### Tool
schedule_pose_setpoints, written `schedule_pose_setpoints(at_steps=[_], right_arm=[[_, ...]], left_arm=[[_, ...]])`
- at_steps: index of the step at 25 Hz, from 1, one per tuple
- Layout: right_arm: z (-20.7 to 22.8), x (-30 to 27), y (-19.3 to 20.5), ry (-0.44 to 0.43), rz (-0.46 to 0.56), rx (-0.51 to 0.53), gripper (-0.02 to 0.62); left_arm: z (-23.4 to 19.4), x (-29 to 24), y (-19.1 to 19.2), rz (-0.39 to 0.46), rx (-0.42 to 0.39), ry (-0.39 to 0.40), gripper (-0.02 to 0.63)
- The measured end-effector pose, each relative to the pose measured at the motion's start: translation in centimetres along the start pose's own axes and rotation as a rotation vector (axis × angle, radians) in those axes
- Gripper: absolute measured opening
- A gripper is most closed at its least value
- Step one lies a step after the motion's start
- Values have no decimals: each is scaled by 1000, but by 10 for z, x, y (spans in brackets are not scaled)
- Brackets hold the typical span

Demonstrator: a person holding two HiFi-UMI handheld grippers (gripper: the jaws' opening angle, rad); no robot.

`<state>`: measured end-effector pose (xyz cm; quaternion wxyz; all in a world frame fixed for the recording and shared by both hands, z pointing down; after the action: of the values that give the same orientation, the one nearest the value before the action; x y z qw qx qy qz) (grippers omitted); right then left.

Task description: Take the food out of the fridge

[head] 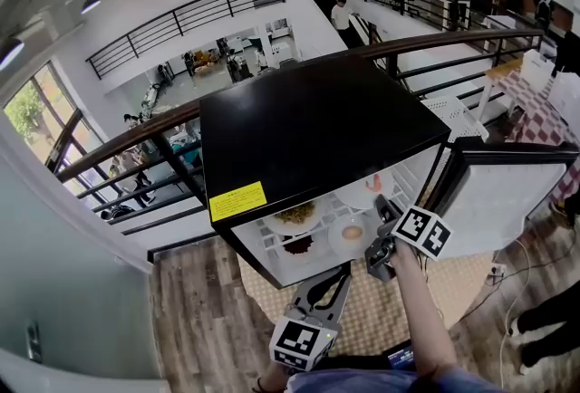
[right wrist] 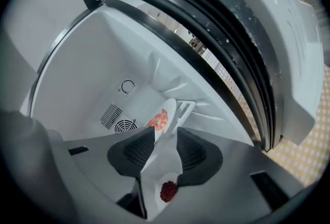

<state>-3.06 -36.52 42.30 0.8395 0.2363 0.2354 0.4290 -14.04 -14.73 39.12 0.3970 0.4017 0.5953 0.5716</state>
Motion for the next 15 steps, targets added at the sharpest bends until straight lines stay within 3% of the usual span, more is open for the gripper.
schedule_pose_setpoints(at_steps=[2, 8, 11, 14, 15], right_arm=[[-1, 5, -2, -31, 8, -41, 80], [-1, 26, -1, -104, 0, -242, 31], [1, 32, 0, -111, 2, -291, 26], [3, 37, 1, -112, -1, -310, 23], [3, 39, 1, -112, -5, -312, 23]], left_arm=[[-1, 0, 1, -4, 11, -9, 25], [-10, -13, 14, -41, 51, 6, 26], [-19, -25, 22, -49, 145, 24, 34], [-28, -37, 31, -59, 266, 59, 178], [-31, -40, 33, -57, 302, 65, 193]])
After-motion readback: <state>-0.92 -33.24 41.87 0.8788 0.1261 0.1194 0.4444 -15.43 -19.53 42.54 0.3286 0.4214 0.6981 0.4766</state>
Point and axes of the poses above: the fingertips, and each gripper's own axes: x backward along the fingers, z to its right, y out of its underside, the point moved 7 cm from there along x, backward along the fingers, and after that the axes turned 9 degrees about z, right-handed, at the moved point
